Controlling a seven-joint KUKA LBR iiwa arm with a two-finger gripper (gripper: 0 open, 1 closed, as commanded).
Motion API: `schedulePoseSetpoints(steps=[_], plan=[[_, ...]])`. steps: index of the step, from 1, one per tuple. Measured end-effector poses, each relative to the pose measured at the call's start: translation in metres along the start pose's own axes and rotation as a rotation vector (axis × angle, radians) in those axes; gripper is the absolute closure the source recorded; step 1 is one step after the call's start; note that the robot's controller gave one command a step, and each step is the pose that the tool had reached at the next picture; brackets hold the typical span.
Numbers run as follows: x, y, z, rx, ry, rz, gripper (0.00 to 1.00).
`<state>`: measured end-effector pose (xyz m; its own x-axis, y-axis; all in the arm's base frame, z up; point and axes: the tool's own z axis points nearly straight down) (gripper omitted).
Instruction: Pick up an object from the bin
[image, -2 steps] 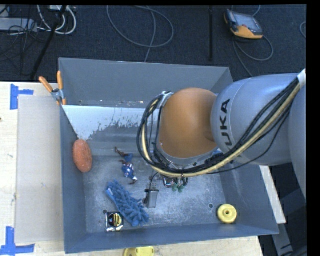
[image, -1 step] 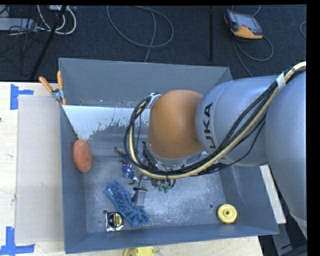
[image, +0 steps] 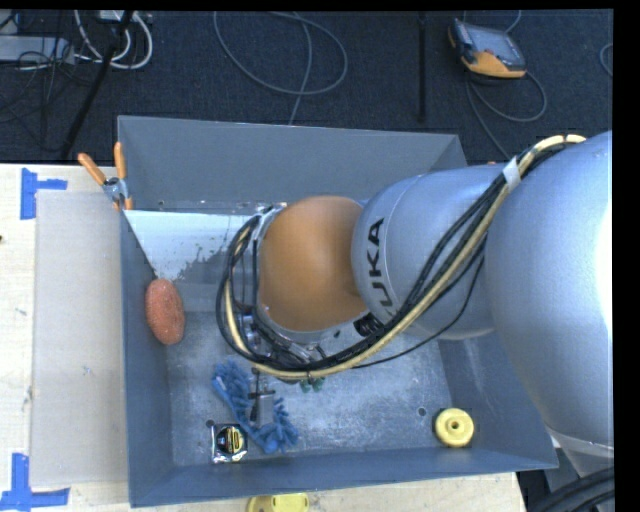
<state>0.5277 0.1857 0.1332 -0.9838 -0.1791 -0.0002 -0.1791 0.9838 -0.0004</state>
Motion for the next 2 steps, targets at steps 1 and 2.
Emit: schedulePoseSetpoints(steps=[1,2], plan=[[0.001,0.005,0.019,-0.001,0.002,0.050,0.00],[0.012,0.002,0.030,0.000,0.002,0.253,0.00]])
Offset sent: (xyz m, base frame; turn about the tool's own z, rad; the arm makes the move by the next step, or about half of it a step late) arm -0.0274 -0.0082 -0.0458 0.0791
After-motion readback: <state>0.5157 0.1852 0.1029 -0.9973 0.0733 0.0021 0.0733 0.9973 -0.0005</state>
